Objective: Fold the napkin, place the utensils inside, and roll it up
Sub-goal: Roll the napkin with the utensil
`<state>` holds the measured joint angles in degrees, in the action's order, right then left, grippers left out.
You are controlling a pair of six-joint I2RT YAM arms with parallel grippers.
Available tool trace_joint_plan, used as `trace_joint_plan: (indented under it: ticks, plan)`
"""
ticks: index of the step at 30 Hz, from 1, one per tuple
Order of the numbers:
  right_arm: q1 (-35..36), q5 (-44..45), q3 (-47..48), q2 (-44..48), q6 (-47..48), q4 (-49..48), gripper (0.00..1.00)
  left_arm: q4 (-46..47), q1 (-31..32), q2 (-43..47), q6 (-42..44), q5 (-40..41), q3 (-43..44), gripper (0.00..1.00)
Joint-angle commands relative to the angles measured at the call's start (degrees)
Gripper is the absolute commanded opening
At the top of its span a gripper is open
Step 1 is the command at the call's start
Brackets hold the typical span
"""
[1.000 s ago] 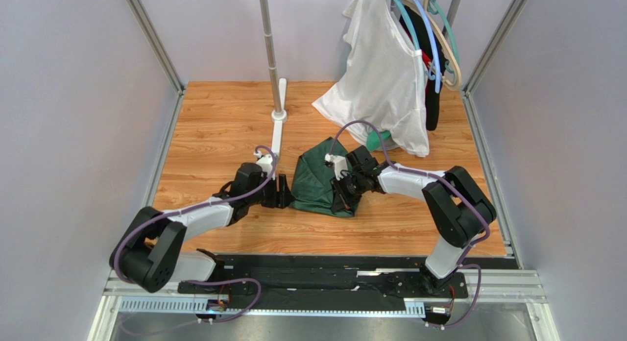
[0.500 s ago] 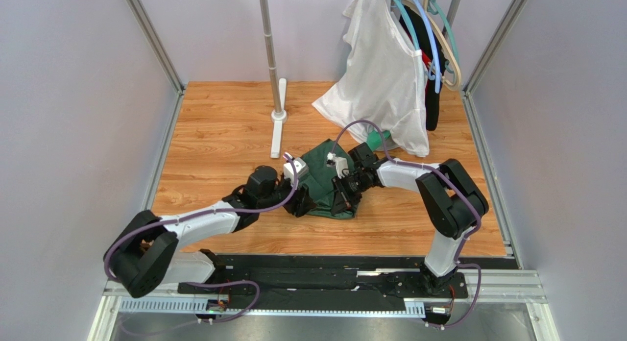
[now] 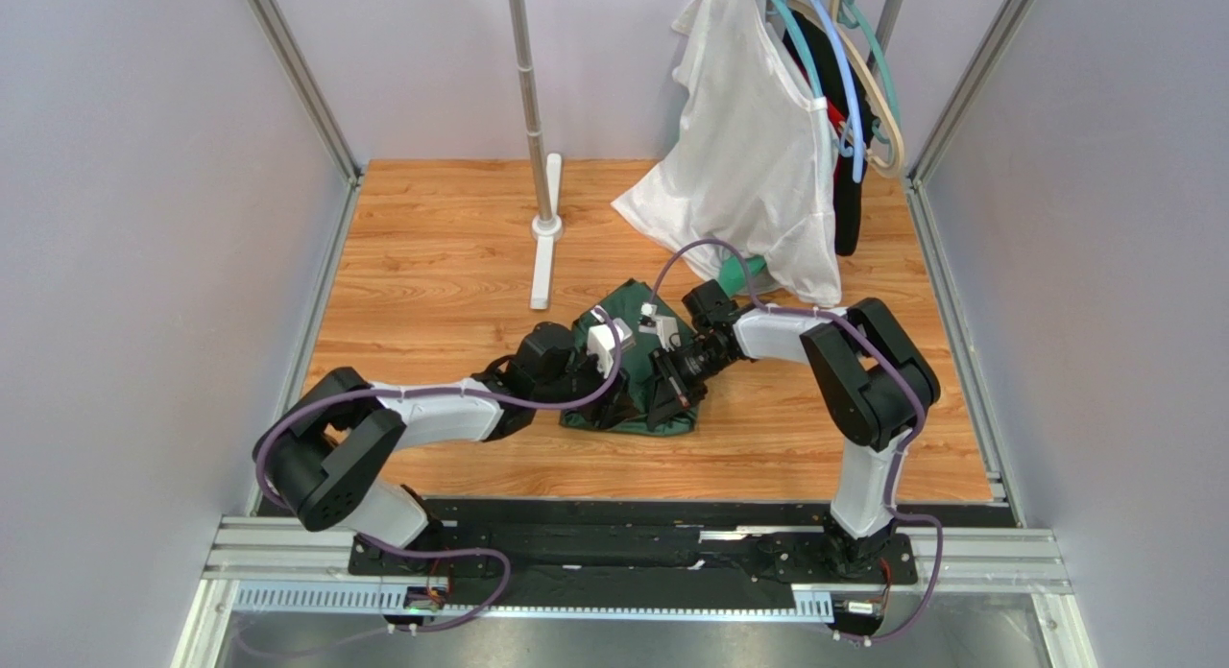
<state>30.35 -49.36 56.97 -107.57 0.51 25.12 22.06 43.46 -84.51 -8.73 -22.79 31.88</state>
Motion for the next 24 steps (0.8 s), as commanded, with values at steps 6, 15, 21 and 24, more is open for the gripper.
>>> trace_joint_plan:
  ticks: [6,15,21,24]
  plan:
    - [-0.6,-1.3,2.8,-3.3,2.9,3.6,0.0,1.8,0.4,-4.9,1.6,-4.1,3.0,0.56]
    - [-1.2,-1.8,4.2,-4.2,3.5,4.7,0.0,1.3,0.4,-7.8,0.6,-1.5,3.0,0.5]
    - [-1.3,-1.2,3.9,-3.6,3.3,4.5,0.0,-1.0,0.4,-10.1,0.1,0.9,4.5,0.3]
    - [-1.5,-0.2,3.4,-2.4,2.7,4.1,0.09,-2.0,0.4,-10.8,-0.1,1.8,4.8,0.23]
